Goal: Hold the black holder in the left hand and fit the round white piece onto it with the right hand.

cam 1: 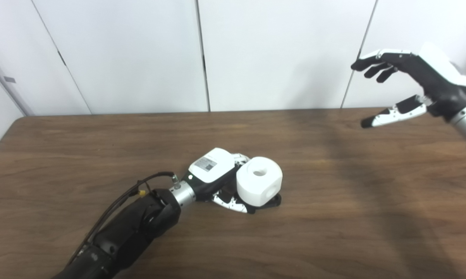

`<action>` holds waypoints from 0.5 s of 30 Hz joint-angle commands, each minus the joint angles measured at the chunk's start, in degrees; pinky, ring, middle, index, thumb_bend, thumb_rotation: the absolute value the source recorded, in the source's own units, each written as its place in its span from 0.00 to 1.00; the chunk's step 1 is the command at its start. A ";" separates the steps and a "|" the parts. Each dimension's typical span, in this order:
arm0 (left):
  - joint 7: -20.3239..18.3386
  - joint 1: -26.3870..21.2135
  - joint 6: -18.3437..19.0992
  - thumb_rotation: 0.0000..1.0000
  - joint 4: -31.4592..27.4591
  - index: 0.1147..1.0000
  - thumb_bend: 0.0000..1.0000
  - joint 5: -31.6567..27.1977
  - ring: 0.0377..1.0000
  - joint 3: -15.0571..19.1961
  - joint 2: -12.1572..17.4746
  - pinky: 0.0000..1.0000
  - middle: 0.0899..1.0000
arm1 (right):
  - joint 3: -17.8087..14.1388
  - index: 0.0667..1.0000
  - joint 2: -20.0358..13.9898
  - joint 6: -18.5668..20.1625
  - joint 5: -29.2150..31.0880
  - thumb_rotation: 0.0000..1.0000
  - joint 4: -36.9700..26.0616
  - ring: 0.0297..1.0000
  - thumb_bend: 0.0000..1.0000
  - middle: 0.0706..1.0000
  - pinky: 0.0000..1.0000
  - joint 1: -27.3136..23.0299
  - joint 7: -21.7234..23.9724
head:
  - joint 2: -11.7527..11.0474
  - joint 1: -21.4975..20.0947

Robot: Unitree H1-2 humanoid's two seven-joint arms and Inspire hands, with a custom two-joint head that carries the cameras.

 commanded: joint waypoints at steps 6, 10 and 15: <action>-6.60 3.25 1.78 0.08 4.84 0.42 0.52 2.67 0.80 -1.35 2.06 0.69 0.77 | -0.04 0.70 1.21 -3.70 0.63 0.10 1.30 0.64 0.72 0.70 0.53 -0.24 -6.42 | 0.26 -0.12; -7.98 3.39 3.38 0.24 4.29 0.56 0.95 2.16 0.81 -0.82 1.96 0.70 0.79 | 0.99 0.70 1.05 -4.24 0.07 0.15 1.99 0.64 0.73 0.70 0.53 -0.12 -6.89 | 0.26 -0.12; -9.79 3.62 7.31 0.41 2.89 0.87 1.00 3.16 0.84 0.00 2.33 0.69 0.86 | 1.66 0.70 0.99 -4.32 0.33 0.14 1.85 0.63 0.75 0.70 0.52 0.06 -6.83 | 0.41 -0.45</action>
